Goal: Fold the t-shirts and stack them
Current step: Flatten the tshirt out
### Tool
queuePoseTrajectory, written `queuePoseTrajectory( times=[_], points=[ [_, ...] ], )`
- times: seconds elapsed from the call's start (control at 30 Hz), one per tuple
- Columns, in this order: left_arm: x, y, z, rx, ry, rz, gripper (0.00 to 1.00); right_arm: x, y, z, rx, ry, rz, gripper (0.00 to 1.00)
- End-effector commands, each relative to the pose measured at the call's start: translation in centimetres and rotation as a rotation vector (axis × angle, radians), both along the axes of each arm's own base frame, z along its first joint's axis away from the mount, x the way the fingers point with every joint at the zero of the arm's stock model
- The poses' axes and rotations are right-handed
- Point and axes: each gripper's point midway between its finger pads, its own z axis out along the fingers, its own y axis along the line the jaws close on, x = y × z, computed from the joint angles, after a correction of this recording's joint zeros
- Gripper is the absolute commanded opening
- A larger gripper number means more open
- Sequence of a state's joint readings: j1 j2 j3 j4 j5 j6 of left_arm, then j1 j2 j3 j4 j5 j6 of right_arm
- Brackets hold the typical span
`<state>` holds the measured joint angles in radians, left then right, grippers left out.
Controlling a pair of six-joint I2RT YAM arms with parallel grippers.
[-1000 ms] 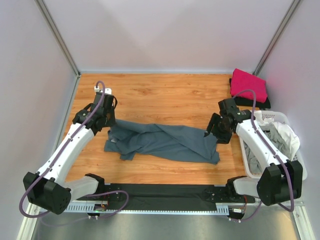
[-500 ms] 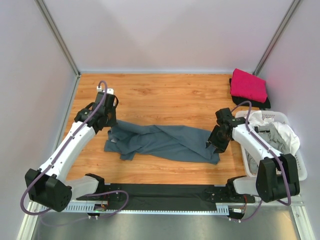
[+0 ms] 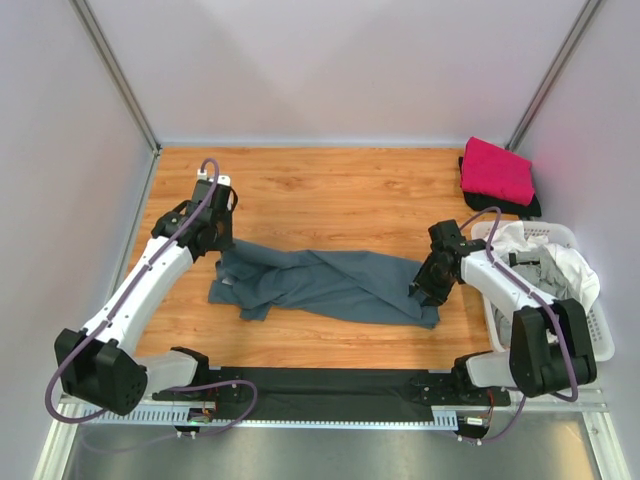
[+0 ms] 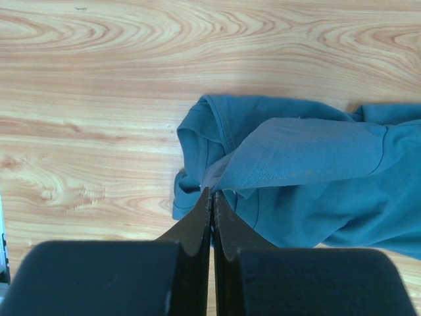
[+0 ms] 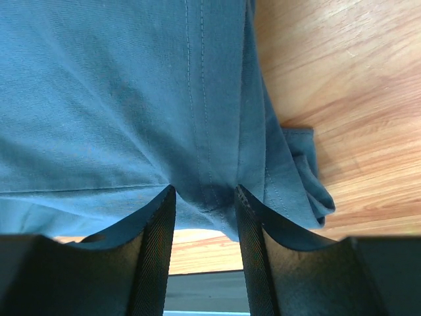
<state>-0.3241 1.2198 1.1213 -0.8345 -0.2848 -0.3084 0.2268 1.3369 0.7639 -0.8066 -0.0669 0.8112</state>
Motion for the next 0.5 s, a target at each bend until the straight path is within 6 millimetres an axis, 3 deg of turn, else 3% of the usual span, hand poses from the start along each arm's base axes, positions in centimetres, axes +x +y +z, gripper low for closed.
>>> queuePoseTrajectory(
  times=[0.0,0.47],
  points=[
    [0.9,-0.1,1.7,0.002,-0.039,-0.024,0.00,0.4,0.4,-0.1,0.012,-0.007,-0.012,0.43],
    [1.0,-0.3,1.1,-0.006,-0.017,-0.036,0.00,-1.9,-0.1,-0.4,-0.014,0.019,-0.028,0.45]
  ],
)
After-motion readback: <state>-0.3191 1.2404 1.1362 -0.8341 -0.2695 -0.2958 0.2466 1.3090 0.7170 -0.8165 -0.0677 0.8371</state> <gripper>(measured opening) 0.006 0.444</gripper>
